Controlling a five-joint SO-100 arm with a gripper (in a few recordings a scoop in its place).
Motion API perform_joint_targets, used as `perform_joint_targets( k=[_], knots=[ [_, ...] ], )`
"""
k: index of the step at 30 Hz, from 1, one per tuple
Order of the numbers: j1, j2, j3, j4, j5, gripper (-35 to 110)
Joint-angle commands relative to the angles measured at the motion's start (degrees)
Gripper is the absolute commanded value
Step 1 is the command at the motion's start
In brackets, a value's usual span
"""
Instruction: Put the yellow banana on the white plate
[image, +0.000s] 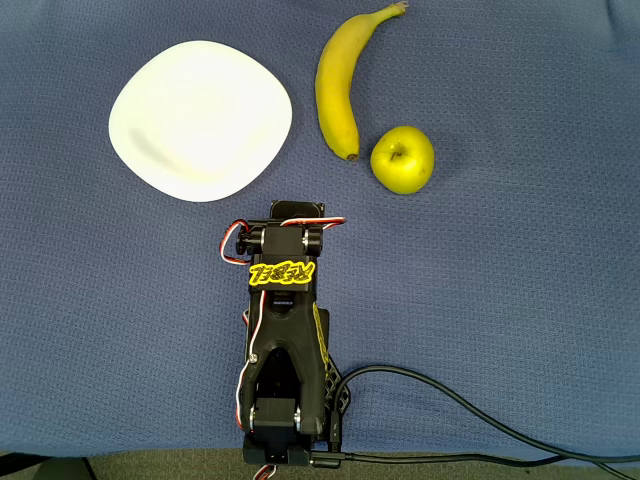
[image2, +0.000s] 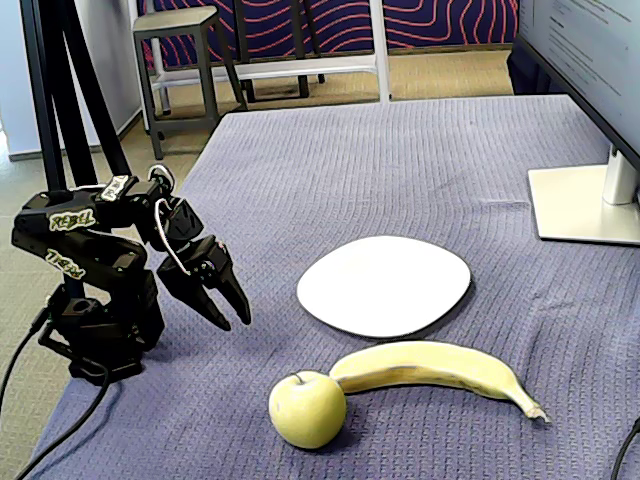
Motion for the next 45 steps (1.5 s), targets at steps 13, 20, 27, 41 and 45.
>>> perform_joint_targets(
  k=[13, 20, 27, 41, 45],
  knots=[
    [-2.6, -1.8, -3.3, -5.5, 0.7, 11],
    [-4.0, -16.2, -17.6, -8.2, 7.3, 19],
    [-3.8, -30.0, -33.0, -9.4, 16.2, 21],
    [-1.7, -55.8, -55.7, -5.6, 44.6, 31],
    [-1.5, -65.0, -67.1, -0.6, 54.6, 30]
  ],
)
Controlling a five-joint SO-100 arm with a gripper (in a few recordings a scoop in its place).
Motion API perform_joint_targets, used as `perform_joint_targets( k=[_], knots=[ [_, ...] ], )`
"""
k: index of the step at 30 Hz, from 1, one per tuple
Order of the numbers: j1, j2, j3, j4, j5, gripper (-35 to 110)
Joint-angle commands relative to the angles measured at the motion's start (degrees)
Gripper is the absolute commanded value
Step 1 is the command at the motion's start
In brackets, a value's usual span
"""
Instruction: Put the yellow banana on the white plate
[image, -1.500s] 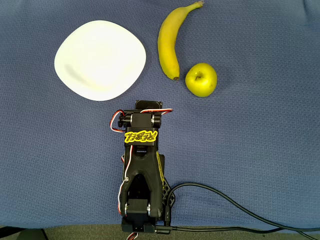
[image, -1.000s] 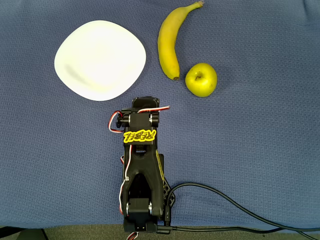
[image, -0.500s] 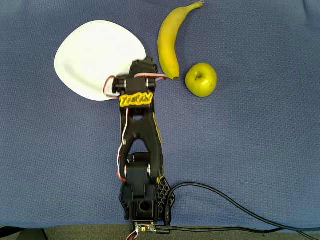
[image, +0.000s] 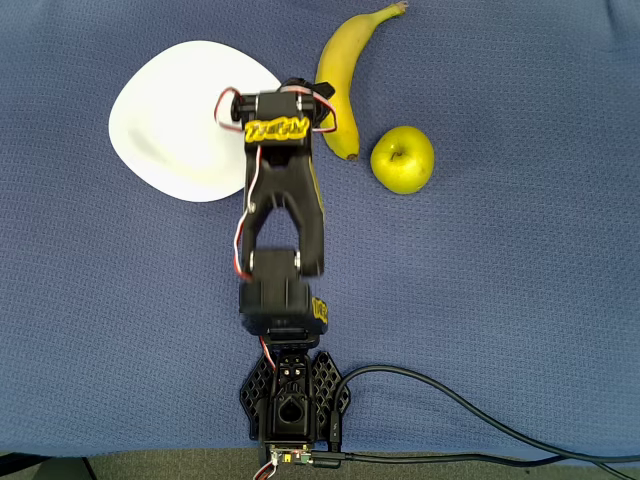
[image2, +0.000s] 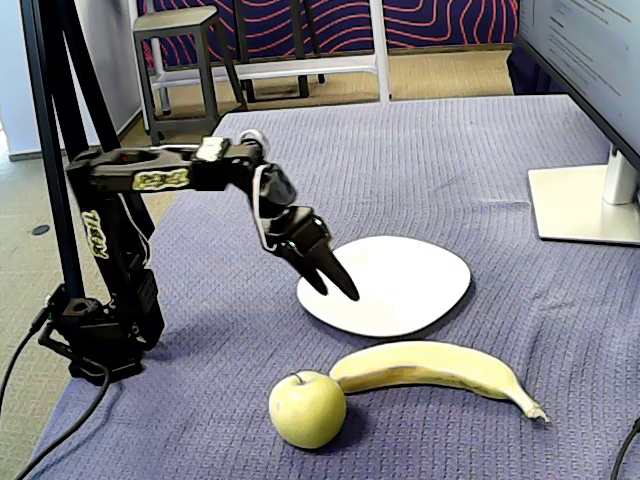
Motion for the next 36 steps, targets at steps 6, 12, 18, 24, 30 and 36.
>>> perform_joint_targets(
  k=[6, 12, 18, 24, 30, 36],
  knots=[
    [1.6, -16.4, -26.5, 7.8, 15.7, 34],
    [1.8, -28.4, -43.0, 12.2, 20.4, 34],
    [2.5, -35.2, -47.2, 13.1, 23.7, 33],
    [3.3, -39.6, -48.6, 12.8, 25.2, 33],
    [4.6, -41.4, -50.6, 11.0, 24.3, 34],
    [5.7, -43.7, -52.6, 10.5, 24.1, 34]
  ],
)
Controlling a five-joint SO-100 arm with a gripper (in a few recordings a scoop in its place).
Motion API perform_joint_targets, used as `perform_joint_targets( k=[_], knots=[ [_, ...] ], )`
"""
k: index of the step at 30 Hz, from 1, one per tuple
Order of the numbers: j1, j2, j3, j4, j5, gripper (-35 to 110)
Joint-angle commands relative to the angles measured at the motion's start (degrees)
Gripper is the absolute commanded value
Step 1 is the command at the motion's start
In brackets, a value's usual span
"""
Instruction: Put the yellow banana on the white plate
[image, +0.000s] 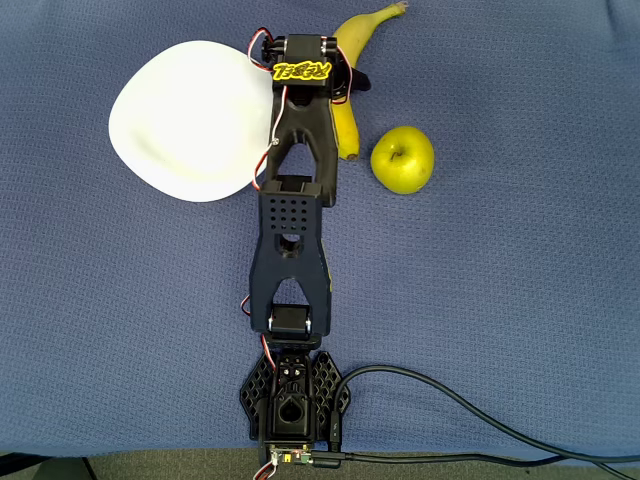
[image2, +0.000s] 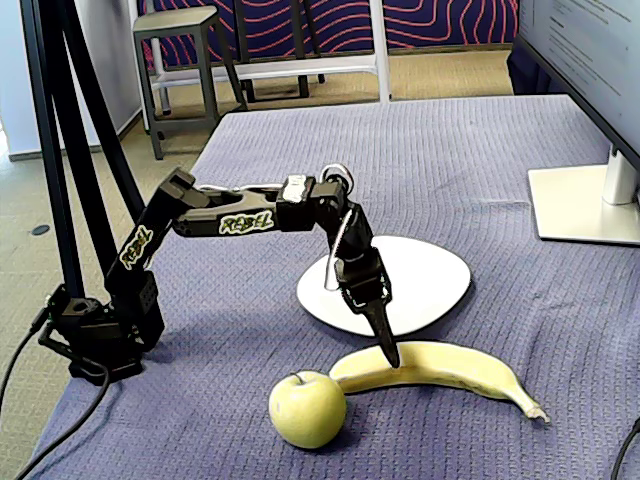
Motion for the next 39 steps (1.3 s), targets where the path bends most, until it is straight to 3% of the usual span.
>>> perform_joint_targets(
  k=[1, 31, 39],
  knots=[
    [1.4, 0.3, -3.5, -1.4, -0.7, 34],
    [5.8, -8.3, -5.8, -7.9, 1.8, 31],
    [7.4, -9.1, -6.8, -8.5, 0.9, 20]
  ],
)
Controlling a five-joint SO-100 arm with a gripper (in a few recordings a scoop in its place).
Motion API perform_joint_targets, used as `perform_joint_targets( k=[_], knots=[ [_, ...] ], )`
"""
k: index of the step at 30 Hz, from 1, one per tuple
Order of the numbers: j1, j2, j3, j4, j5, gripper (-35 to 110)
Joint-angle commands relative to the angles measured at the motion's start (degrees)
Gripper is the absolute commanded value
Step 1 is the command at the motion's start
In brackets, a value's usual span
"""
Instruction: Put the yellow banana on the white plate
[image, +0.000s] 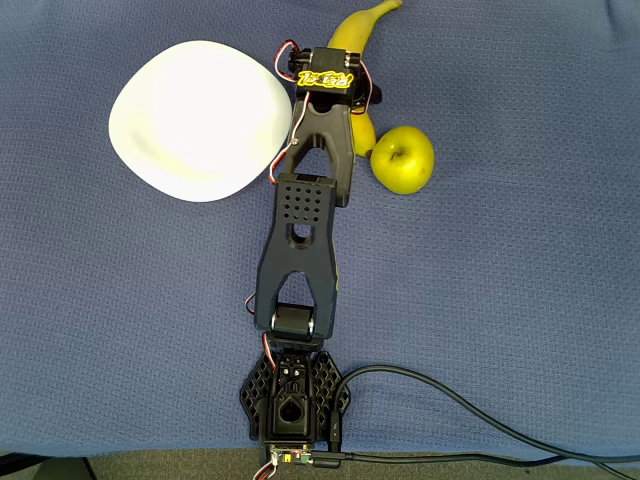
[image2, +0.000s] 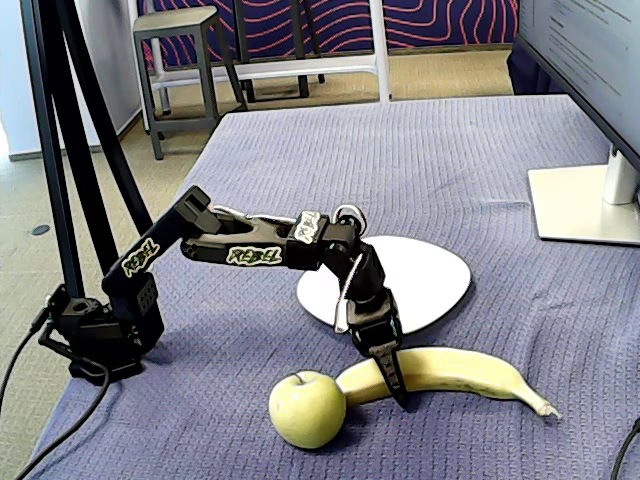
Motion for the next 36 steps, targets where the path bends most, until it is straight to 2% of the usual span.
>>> perform_joint_targets(
  k=[1, 6, 9, 36],
  knots=[
    [2.5, 1.0, -3.4, -1.1, -0.7, 17],
    [1.2, 2.5, -4.2, -1.1, -1.8, 3],
    [0.4, 3.5, -4.2, -0.8, -2.3, 0],
    [-5.0, 17.7, -13.7, 12.8, -1.8, 0]
  ],
)
